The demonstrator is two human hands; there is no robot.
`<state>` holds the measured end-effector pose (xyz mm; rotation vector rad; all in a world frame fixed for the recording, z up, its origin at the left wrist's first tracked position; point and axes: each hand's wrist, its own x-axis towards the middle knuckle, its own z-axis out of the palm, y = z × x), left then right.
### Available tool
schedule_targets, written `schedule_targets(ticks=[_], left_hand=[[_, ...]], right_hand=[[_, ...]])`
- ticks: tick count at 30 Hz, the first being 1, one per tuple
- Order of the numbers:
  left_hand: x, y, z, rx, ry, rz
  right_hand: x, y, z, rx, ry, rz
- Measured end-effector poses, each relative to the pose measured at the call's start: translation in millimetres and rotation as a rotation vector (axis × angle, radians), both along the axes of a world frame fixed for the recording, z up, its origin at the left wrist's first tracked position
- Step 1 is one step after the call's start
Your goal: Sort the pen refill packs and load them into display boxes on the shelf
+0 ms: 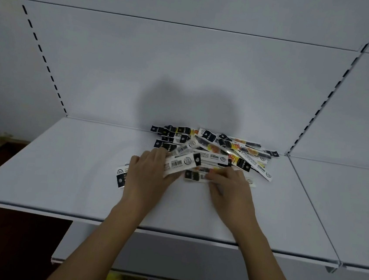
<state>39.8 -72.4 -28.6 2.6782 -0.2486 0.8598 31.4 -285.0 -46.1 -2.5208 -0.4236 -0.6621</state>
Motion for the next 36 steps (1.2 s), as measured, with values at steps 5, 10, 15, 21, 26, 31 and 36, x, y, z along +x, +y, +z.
schedule_targets(ticks=[5, 10, 15, 21, 26, 31, 36], left_hand=[[-4.8, -1.6, -1.2, 0.14, 0.007, -0.127], [-1.1, -1.0, -6.2, 0.125, 0.005, -0.227], [-3.2, -1.2, -2.4, 0.086, 0.023, -0.34], [-2.3, -0.5, -2.7, 0.128, 0.031, -0.395], [2.1, -1.3, -8.5, 0.2, -0.036, -0.409], [-0.1, -2.6, -5.5, 0.122, 0.023, -0.217], [-4.6, -3.0, 1.4, 0.069, 0.08, -0.036]], right_hand=[[-6.3, 6.6, 3.8, -0.045, -0.058, 0.208], [-7.5, -9.1, 0.6, -0.076, 0.045, -0.046], [-15.9, -5.1, 6.9, 0.0, 0.19, -0.177], [-25.0, -2.8, 17.3, 0.09, 0.243, 0.004], [-30.5, -3.5, 25.0, 0.447, 0.323, 0.169], [-16.9, -3.1, 24.8, 0.589, 0.299, 0.046], [1.5, 8.5, 19.5, 0.373, 0.395, -0.007]])
